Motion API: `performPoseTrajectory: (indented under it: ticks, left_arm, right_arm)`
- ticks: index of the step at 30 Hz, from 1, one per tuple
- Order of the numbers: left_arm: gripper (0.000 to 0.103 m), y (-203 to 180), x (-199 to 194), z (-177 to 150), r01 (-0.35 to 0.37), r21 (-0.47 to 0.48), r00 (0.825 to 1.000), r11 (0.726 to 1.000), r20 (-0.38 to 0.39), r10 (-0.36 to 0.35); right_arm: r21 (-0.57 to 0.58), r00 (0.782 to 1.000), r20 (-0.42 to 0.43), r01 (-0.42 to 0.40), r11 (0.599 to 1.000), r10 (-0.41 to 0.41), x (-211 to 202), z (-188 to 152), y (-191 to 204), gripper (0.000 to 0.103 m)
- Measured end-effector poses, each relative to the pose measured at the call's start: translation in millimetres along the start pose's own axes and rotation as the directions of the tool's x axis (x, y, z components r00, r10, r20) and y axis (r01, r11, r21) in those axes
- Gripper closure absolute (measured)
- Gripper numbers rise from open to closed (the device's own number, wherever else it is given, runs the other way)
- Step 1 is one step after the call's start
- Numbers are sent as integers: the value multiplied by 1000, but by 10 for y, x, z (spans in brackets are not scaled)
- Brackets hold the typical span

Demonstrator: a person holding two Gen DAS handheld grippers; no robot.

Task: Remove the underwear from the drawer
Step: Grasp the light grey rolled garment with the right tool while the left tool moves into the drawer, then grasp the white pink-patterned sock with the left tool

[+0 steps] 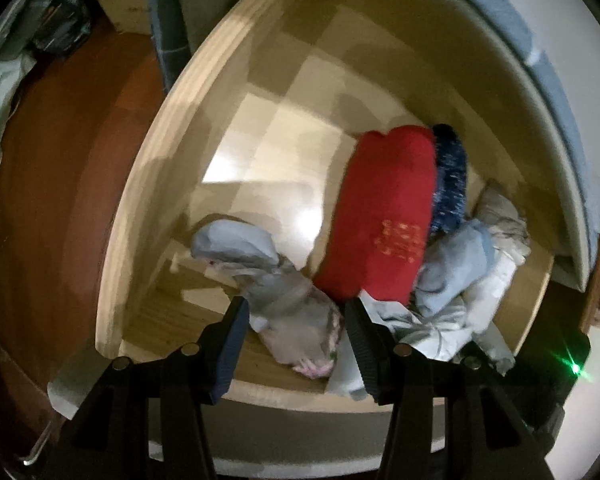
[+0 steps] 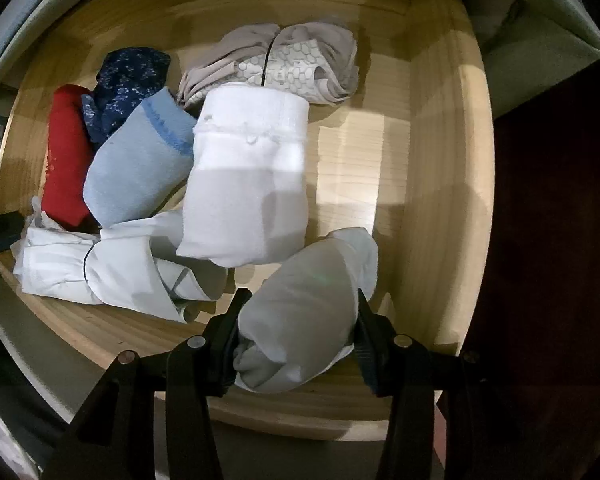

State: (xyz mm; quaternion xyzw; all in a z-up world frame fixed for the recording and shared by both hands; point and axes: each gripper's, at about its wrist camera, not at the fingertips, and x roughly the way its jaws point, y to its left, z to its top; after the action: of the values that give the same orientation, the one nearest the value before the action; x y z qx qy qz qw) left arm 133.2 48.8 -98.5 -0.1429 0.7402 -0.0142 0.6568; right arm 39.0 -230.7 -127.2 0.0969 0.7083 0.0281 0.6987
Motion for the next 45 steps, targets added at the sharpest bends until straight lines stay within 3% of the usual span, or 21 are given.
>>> performPoseTrajectory:
  ticks: [9, 19, 25, 30, 37, 45]
  left_arm:
    - [52, 19, 268, 56, -66, -68, 996, 996, -67, 62]
    - [53, -153, 381, 47, -158, 29, 984, 987, -72, 160]
    - [75, -174, 437, 79, -143, 82, 986, 986, -70, 149]
    - [82, -258, 392, 93, -137, 113, 989, 984, -43, 143]
    - [83, -371, 114, 1, -141, 190, 990, 972, 29, 138]
    - [83, -649, -207, -420, -195, 299, 974, 934, 168, 150]
  right_arm:
    - [3, 1000, 4, -22, 1000, 22, -73, 31, -36, 57]
    - [5, 999, 9, -38, 999, 38, -109, 51, -115, 56]
    - [10, 999, 15, -53, 999, 52, -162, 66, -136, 56]
    - [10, 999, 15, -52, 999, 52, -170, 70, -134, 56]
    - [10, 999, 16, -52, 999, 52, -173, 66, -135, 56]
    - [14, 998, 19, -54, 998, 54, -179, 69, -139, 56]
